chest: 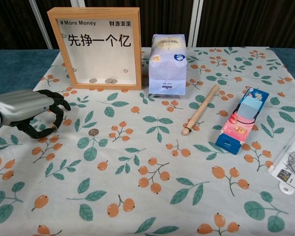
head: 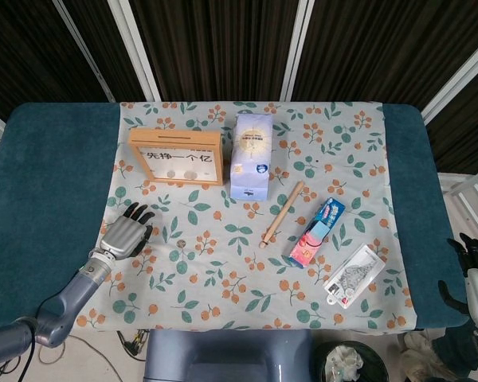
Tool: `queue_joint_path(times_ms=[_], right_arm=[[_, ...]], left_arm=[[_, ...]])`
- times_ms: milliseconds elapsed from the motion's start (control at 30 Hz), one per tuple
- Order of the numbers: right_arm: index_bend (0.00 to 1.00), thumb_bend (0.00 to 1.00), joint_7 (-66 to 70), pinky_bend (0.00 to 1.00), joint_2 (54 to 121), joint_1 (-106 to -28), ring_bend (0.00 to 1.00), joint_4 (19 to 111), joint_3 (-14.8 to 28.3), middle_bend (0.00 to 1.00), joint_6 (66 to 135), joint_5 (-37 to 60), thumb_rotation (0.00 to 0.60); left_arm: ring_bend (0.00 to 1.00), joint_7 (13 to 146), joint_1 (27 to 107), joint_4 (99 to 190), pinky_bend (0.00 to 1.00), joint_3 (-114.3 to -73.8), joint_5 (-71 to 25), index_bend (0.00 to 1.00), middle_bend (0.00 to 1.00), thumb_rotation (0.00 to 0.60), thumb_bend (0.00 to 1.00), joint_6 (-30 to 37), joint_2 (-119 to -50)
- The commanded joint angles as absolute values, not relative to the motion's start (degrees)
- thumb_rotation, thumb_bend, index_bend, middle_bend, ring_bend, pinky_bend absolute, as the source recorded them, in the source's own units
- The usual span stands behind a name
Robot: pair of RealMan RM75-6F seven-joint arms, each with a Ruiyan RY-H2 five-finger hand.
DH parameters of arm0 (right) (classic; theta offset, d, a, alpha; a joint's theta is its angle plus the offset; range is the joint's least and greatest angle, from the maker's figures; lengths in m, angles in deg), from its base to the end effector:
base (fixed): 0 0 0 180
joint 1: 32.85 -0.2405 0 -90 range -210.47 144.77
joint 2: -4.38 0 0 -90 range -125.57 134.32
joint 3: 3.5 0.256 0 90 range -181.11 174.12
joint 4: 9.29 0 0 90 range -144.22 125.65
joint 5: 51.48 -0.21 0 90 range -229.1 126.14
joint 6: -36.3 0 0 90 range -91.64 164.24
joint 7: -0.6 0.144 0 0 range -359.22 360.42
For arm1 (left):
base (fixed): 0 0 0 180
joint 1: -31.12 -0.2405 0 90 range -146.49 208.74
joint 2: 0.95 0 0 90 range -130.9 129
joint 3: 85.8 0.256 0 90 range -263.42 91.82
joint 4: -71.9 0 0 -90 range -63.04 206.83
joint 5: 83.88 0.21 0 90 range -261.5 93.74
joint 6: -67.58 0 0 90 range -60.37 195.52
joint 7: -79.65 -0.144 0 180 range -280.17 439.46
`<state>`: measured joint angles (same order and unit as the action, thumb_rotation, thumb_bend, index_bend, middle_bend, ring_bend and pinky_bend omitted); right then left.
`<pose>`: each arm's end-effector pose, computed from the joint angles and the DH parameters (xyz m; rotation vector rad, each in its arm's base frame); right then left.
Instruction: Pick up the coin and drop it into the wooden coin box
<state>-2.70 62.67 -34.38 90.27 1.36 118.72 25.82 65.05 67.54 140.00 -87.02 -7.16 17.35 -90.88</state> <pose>-0.3222 -0.1670 0.1855 1.2495 -0.9858 0.7645 -0.2486 0.3244 -0.0275 -2.0231 -0.7816 -0.6089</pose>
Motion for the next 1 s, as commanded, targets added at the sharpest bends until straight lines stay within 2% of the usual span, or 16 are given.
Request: queue_joint_path(times_ms=[33,300,500,733,867,1000], right_arm=[[0.15,0.44,-2.8,0.00,62.6,-34.4,0.01,90.4,1.3,0.07,118.6,25.7,0.600],[0.15,0.44,-2.8,0.00,62.4,-34.4,0.01,90.6,1.4,0.07,118.6,25.5,0.600],[0.15,0.44,-2.8,0.00,62.3,-34.4,0.01,90.8,1.5,0.07,118.7,25.4,0.600],[0.15,0.44,-2.8,0.00,62.5,-34.3,0.01,90.8,1.5,0.07,118.9,25.4,0.600],[0.15,0.44,-2.8,0.00,62.4,-34.3,0.01,90.9,1.5,0.07,118.8,25.2,0.600],[0.15,0.44,-2.6,0.00,62.5,-34.3,0.01,91.1,1.5,0.07,118.8,25.2,0.600]], left_arm=[[0.00,65.0,67.5,140.0,0.00,-87.1,-7.2,0.71,0.16,0.600,0.45,17.2,-91.0],[0.00,65.7,67.3,143.4,0.00,-88.3,-5.1,0.72,0.16,0.600,0.47,13.0,-88.5],[0.00,64.9,66.5,153.6,0.00,-90.8,-1.9,0.73,0.18,0.600,0.47,5.6,-80.7],[0.00,59.9,66.2,168.8,0.00,-96.0,-0.6,0.73,0.19,0.600,0.48,-1.1,-69.0],[0.00,54.2,67.8,175.1,0.00,-99.7,-5.4,0.73,0.19,0.600,0.48,1.0,-63.1],[0.00,50.3,71.8,178.7,0.00,-104.4,-15.4,0.73,0.19,0.600,0.48,6.5,-59.2]])
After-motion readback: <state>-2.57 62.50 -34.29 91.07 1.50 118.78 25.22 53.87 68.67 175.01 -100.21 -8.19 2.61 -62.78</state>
